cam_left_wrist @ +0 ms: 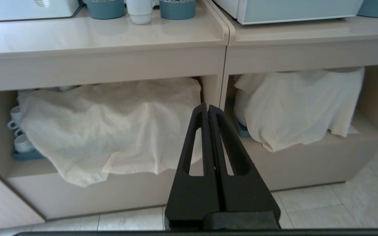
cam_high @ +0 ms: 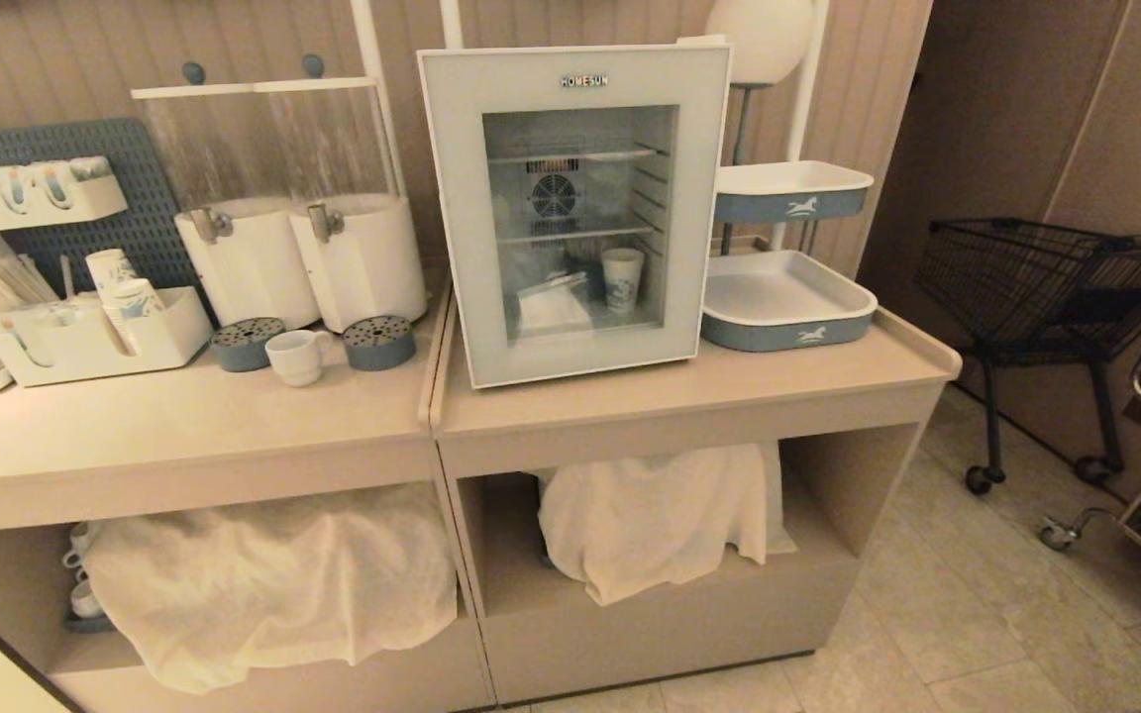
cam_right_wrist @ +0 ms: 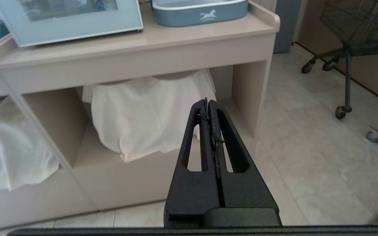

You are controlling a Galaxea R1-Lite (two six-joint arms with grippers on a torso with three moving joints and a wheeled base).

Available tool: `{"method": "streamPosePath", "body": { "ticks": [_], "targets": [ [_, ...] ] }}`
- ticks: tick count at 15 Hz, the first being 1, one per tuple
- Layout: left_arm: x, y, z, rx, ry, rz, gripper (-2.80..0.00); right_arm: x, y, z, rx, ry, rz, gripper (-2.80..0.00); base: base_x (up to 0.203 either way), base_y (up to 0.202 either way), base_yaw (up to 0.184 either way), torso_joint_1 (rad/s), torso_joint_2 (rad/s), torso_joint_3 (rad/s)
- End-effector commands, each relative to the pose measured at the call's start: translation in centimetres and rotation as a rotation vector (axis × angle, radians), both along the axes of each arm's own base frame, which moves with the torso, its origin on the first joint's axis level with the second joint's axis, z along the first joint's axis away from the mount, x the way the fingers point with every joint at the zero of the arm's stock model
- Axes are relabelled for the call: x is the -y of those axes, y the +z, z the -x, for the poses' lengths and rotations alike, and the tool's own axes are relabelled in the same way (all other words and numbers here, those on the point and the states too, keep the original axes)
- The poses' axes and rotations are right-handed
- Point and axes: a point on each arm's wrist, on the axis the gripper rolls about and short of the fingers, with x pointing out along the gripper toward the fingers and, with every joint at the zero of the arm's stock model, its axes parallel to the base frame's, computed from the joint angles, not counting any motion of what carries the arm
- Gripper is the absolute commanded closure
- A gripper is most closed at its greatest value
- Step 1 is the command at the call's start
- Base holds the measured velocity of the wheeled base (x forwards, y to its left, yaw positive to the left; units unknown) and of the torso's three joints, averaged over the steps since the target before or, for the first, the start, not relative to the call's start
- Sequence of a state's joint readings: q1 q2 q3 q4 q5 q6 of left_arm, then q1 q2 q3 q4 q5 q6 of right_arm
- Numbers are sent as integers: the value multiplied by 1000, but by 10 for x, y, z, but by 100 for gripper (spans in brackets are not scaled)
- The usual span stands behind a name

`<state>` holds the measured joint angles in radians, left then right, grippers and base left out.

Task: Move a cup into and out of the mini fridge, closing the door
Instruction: Open the freezer door

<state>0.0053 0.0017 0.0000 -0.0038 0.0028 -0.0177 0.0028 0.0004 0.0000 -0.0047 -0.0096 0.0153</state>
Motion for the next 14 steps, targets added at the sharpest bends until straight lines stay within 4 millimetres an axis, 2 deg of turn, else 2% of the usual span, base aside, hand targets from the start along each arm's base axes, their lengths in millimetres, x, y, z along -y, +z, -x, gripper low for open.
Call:
{"method": "streamPosePath", "body": {
  "ticks": [1,14],
  "targets": [
    [0,0,0,1,1,1,0,0,0,0,-1,-1,0,0,178,0,1,6,2,2],
    [0,0,0,1,0,1,0,0,0,0,-1,1,2,0,184,0,6,3,3,3]
  ]
}}
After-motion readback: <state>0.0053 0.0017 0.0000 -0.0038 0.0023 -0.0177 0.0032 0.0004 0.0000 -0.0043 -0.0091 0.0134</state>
